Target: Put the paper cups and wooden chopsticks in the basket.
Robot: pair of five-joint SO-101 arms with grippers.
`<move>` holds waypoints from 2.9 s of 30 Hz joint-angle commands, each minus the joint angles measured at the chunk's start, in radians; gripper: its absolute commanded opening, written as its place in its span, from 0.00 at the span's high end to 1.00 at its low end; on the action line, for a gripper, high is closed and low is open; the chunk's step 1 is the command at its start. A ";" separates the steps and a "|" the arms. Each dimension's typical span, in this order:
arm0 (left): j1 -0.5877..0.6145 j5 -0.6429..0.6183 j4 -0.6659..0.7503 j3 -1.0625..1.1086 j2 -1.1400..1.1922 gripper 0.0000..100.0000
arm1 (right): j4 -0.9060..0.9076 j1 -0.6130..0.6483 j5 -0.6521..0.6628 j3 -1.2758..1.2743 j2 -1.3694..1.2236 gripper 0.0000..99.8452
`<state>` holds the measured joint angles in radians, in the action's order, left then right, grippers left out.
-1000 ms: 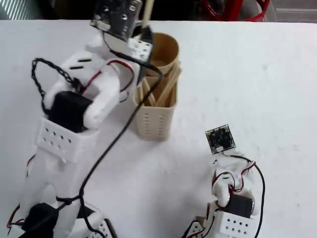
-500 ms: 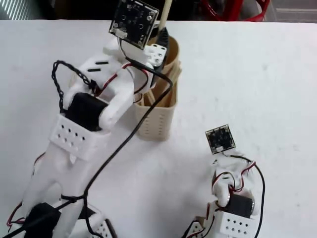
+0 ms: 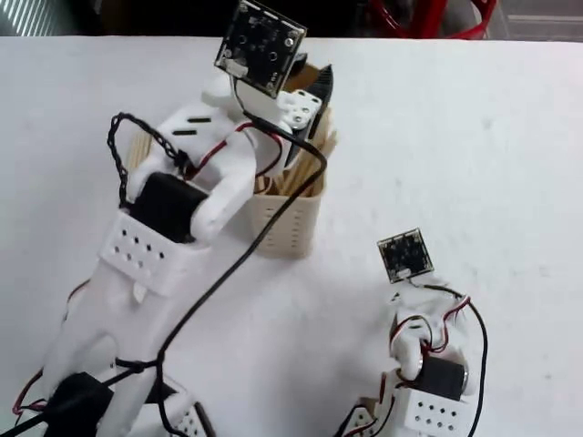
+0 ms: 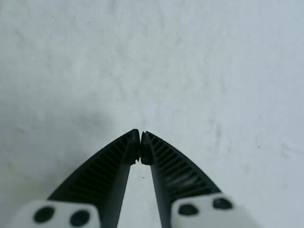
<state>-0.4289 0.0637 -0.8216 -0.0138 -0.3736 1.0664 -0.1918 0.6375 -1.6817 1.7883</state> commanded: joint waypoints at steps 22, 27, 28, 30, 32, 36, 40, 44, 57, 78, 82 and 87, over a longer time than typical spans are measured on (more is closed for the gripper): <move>0.588 0.133 0.135 0.617 0.041 0.88 | -0.002 -0.004 0.000 -0.009 0.002 0.98; 0.595 0.150 0.186 0.557 0.300 0.88 | -0.002 -0.004 0.000 -0.009 0.002 0.98; 0.595 0.176 0.152 0.517 0.358 0.88 | -0.002 -0.004 0.000 -0.009 0.002 0.98; 0.596 0.222 0.072 0.423 0.483 0.88 | -0.002 -0.004 0.000 -0.009 0.002 0.98; 0.598 0.224 -0.025 0.301 0.604 0.88 | -0.002 -0.004 0.000 -0.009 0.002 0.98; 0.645 0.167 -0.247 0.018 0.792 0.88 | -0.002 -0.004 0.000 -0.009 0.002 0.98; 0.673 0.160 -0.359 -0.121 0.875 0.88 | -0.002 -0.004 0.000 -0.009 0.002 0.98; 0.673 0.166 -0.368 -0.121 0.848 0.88 | -0.002 -0.004 0.000 -0.009 0.002 0.98; 0.717 0.163 -0.336 -0.077 0.817 0.88 | -0.002 -0.004 0.000 -0.009 0.002 0.98; 0.624 0.222 -0.333 -0.091 0.915 0.88 | -0.002 -0.004 0.000 -0.009 0.002 0.98; 0.630 0.222 -0.361 -0.135 0.944 0.88 | -0.002 -0.004 0.000 -0.009 0.002 0.98; 0.624 0.222 -0.368 -0.140 0.946 0.97 | -0.002 -0.004 0.000 -0.009 0.002 0.98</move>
<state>0.2064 0.2739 -1.1822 -0.1243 0.5715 1.0664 -0.1918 0.6375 -1.6817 1.7883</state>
